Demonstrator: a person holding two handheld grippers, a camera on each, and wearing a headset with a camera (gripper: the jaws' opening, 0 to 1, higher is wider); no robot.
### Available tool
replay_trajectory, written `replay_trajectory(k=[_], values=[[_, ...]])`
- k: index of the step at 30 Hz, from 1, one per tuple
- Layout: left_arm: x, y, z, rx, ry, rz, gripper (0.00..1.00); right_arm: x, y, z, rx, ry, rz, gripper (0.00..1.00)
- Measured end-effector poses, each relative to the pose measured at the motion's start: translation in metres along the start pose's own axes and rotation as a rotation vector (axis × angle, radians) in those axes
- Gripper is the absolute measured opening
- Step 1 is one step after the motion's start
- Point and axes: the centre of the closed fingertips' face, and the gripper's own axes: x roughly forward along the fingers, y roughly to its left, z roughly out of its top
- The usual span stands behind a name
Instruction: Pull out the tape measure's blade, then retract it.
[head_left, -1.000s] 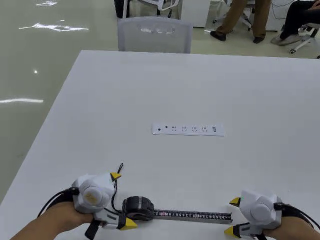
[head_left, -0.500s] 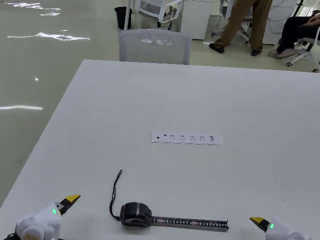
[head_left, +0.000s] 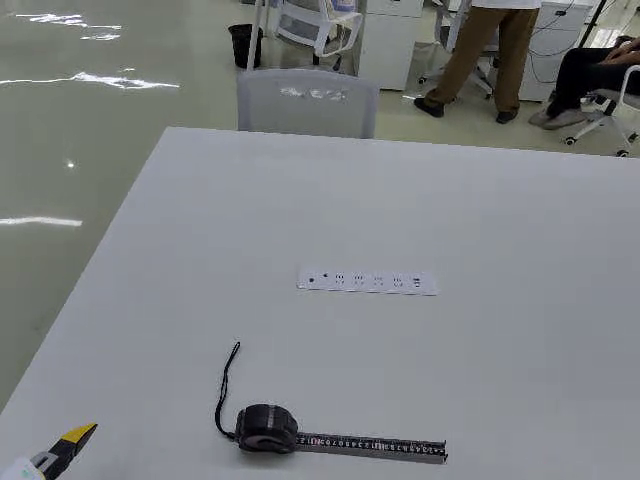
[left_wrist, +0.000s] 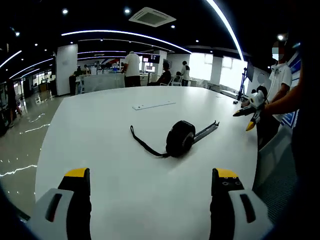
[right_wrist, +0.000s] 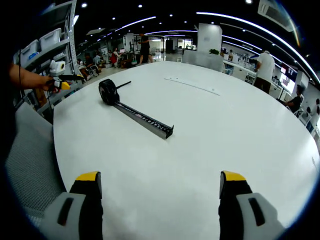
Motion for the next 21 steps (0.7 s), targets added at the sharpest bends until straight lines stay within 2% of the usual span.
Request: replay_trajectory(k=[1, 3, 7, 11, 13, 21], values=[[-0.004, -0.001, 0.001, -0.008, -0.006, 0.005, 0.99, -0.004, 0.002, -0.001, 0.000, -0.004, -0.001, 1.00], [-0.008, 0.004, -0.005, -0.011, -0.006, 0.016, 0.99, -0.008, 0.004, -0.003, 0.012, 0.002, -0.003, 1.00], [-0.015, -0.006, -0.007, -0.015, 0.003, 0.032, 0.99, -0.020, 0.005, -0.012, 0.033, -0.008, -0.026, 1.00], [-0.020, -0.005, -0.014, -0.016, 0.006, 0.034, 0.99, -0.027, 0.006, -0.022, 0.033, 0.004, -0.036, 1.00], [-0.025, -0.007, -0.013, -0.012, 0.007, 0.043, 0.99, -0.031, 0.008, -0.025, 0.034, 0.007, -0.039, 1.00], [-0.033, 0.002, -0.031, -0.002, 0.018, 0.034, 0.99, -0.038, 0.011, -0.036, 0.017, 0.023, -0.030, 1.00]])
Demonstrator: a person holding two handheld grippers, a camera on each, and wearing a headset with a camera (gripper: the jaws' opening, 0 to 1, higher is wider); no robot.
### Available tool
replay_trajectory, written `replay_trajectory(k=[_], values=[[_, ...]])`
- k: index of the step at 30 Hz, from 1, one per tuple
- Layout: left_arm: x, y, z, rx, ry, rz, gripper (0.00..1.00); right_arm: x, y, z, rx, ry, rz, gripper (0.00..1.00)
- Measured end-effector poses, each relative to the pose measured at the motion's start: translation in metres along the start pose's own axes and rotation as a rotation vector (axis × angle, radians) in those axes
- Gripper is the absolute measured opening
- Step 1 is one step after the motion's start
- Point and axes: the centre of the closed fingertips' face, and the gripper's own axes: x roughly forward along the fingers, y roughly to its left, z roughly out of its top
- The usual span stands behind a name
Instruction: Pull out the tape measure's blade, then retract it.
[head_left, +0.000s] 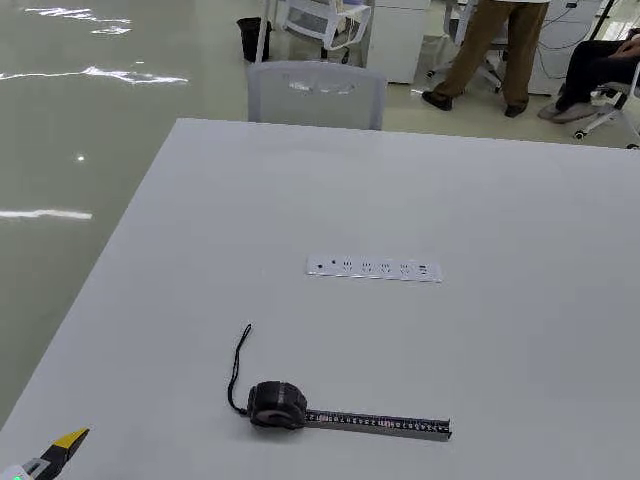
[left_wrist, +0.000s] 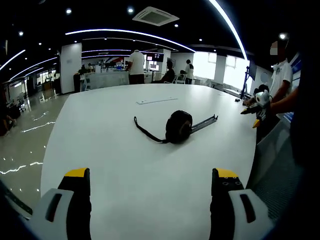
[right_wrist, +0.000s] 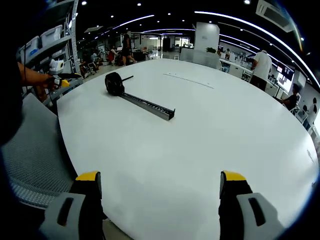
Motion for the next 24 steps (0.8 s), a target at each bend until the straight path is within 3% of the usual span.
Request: replay_trajectory(k=[6, 9, 14, 18, 24], values=[[-0.009, -0.004, -0.003, 0.003, 0.001, 0.014, 0.99, -0.006, 0.000, 0.009, 0.017, -0.049, -0.014, 1.00], [-0.010, -0.007, 0.000, -0.028, -0.012, 0.024, 0.99, -0.004, -0.003, 0.010, 0.020, -0.069, -0.025, 1.00], [-0.007, -0.015, 0.005, -0.016, -0.022, 0.022, 0.99, -0.002, 0.001, 0.016, 0.014, -0.068, -0.026, 1.00], [-0.007, -0.019, 0.010, -0.020, -0.031, 0.023, 0.99, -0.002, 0.002, 0.010, 0.016, -0.049, -0.015, 1.00], [-0.010, -0.017, 0.007, -0.025, -0.023, 0.028, 0.99, -0.004, 0.001, 0.006, 0.028, -0.042, -0.017, 1.00]])
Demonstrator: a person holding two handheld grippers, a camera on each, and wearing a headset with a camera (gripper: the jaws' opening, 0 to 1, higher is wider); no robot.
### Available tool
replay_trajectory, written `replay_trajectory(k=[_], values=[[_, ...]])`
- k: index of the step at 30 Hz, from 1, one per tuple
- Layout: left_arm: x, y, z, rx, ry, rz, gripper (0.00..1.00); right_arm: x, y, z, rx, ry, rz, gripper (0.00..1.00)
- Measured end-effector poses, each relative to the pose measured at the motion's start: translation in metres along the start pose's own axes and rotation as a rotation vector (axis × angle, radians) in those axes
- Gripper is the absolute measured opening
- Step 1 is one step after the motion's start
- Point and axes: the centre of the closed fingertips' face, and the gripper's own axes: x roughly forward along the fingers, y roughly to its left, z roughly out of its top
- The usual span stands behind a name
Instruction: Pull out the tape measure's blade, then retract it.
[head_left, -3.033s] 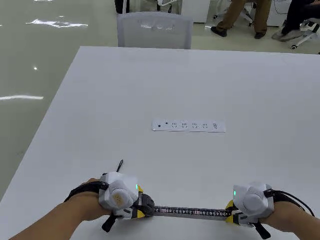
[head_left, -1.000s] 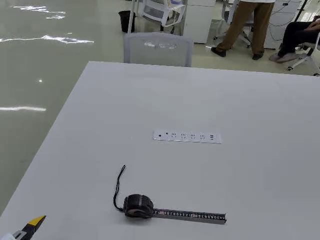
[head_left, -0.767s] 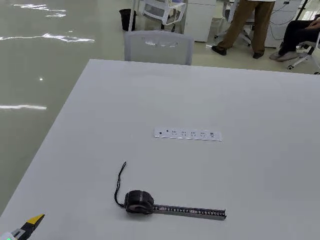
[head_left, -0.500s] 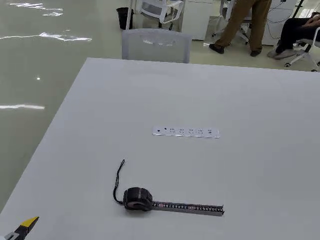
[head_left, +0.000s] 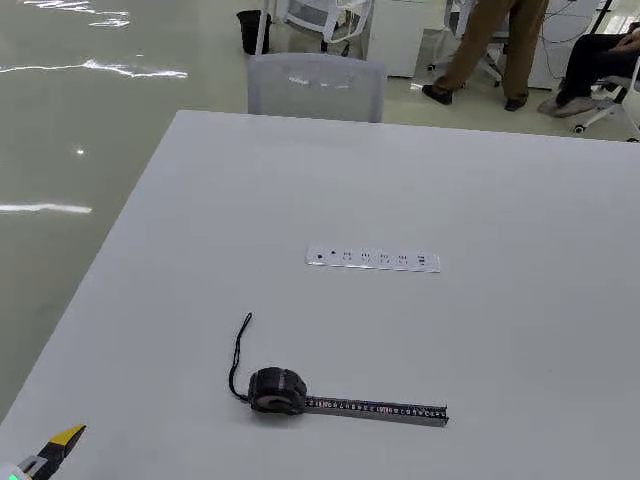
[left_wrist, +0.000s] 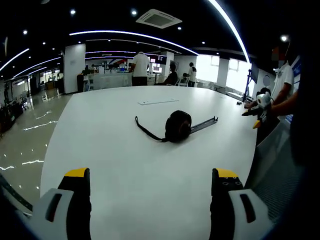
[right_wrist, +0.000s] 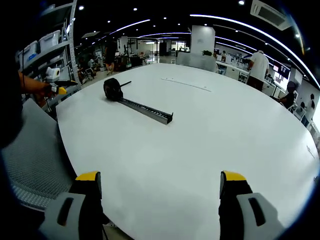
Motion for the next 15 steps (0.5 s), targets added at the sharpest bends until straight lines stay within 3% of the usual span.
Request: replay_trajectory(k=[6, 8, 15], values=[[-0.001, 0.009, -0.001, -0.005, -0.006, 0.017, 0.99, -0.001, -0.003, -0.001, -0.009, 0.011, -0.015, 1.00], [-0.001, 0.006, 0.004, -0.003, -0.008, 0.020, 0.99, 0.000, -0.003, -0.002, -0.010, 0.017, -0.016, 1.00], [-0.001, 0.010, 0.001, -0.005, -0.020, 0.014, 0.99, -0.001, 0.000, 0.003, -0.018, 0.013, -0.014, 1.00]])
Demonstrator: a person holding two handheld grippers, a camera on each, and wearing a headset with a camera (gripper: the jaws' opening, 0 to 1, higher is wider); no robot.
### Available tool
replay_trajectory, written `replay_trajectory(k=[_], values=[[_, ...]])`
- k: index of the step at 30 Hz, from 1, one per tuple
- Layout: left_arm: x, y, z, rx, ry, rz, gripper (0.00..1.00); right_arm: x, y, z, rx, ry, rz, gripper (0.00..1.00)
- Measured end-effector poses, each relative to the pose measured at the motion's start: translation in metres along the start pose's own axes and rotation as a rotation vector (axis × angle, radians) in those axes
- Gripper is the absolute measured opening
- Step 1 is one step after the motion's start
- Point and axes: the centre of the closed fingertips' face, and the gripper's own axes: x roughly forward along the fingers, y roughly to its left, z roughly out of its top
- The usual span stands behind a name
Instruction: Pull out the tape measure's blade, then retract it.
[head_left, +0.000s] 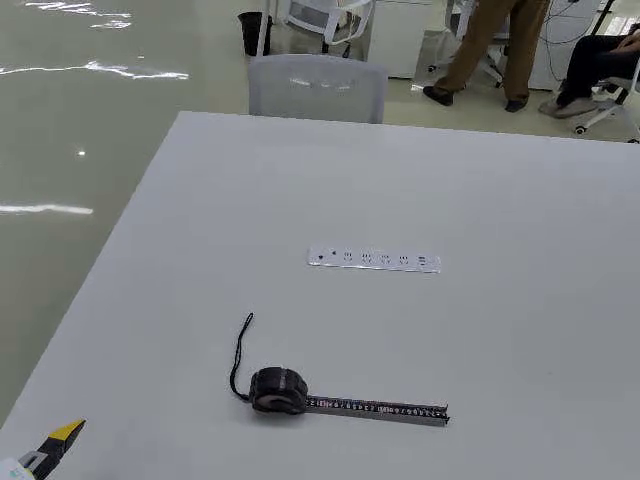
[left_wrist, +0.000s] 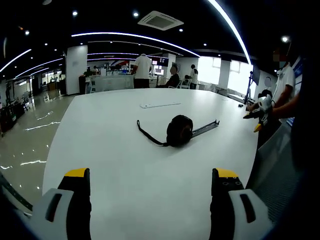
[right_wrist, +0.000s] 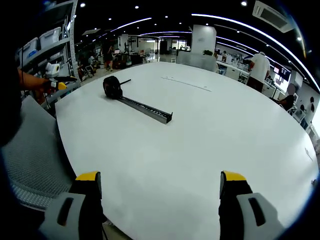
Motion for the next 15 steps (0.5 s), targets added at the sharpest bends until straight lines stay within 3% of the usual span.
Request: replay_trajectory(k=[10, 15], values=[[-0.0036, 0.0019, -0.0062, 0.010, 0.022, 0.014, 0.99, -0.0002, 0.0005, -0.0019, 0.010, -0.020, 0.002, 1.00], [-0.0067, 0.0004, -0.0033, 0.015, 0.028, 0.018, 0.99, 0.0013, 0.0011, -0.0010, -0.001, -0.024, 0.019, 1.00]])
